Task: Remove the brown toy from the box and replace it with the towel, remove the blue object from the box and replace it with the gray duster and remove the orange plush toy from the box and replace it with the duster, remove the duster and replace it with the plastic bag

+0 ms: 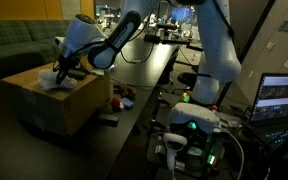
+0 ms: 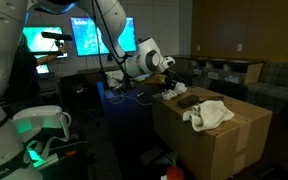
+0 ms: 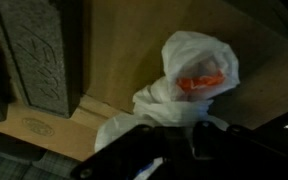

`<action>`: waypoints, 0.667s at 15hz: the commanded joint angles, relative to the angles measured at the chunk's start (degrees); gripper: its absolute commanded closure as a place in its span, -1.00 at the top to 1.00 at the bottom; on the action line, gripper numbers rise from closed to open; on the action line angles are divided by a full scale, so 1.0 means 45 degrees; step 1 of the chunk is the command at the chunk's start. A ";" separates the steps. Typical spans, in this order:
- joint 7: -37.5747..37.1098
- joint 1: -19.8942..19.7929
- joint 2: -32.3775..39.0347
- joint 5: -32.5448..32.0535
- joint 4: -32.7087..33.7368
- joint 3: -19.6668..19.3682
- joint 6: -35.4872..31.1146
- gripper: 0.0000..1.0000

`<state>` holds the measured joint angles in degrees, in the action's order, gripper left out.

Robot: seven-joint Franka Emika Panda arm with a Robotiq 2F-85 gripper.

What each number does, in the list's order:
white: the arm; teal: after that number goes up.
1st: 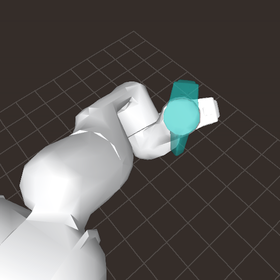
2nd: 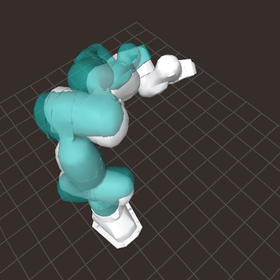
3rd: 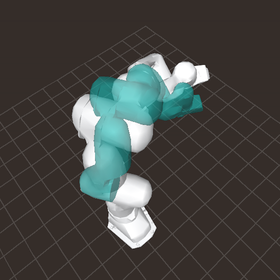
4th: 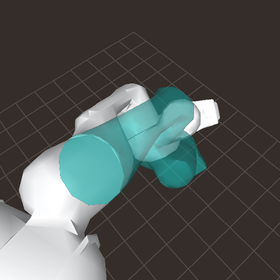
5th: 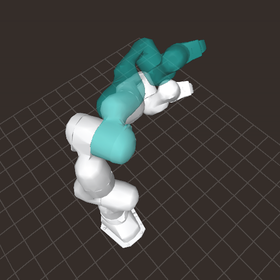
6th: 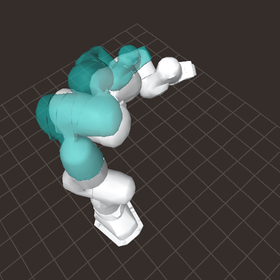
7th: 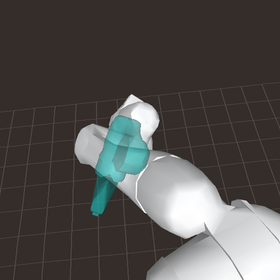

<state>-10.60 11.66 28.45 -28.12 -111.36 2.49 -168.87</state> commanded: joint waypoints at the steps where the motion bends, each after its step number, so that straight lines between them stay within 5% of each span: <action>1: -0.0396 0.0176 -0.0179 -0.0048 0.0082 -0.0248 -0.0085 -0.09; 4: -0.0034 -0.0296 -0.0631 0.0284 -0.0294 0.0187 -0.0025 0.36; 8: 0.2113 -0.0811 -0.1576 0.2557 -0.1158 0.0821 -0.0203 0.97; 10: 0.3342 -0.1603 -0.2244 0.3710 -0.1662 0.1790 -0.0260 1.00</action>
<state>-2.97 9.13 24.18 -17.88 -113.89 5.09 -169.00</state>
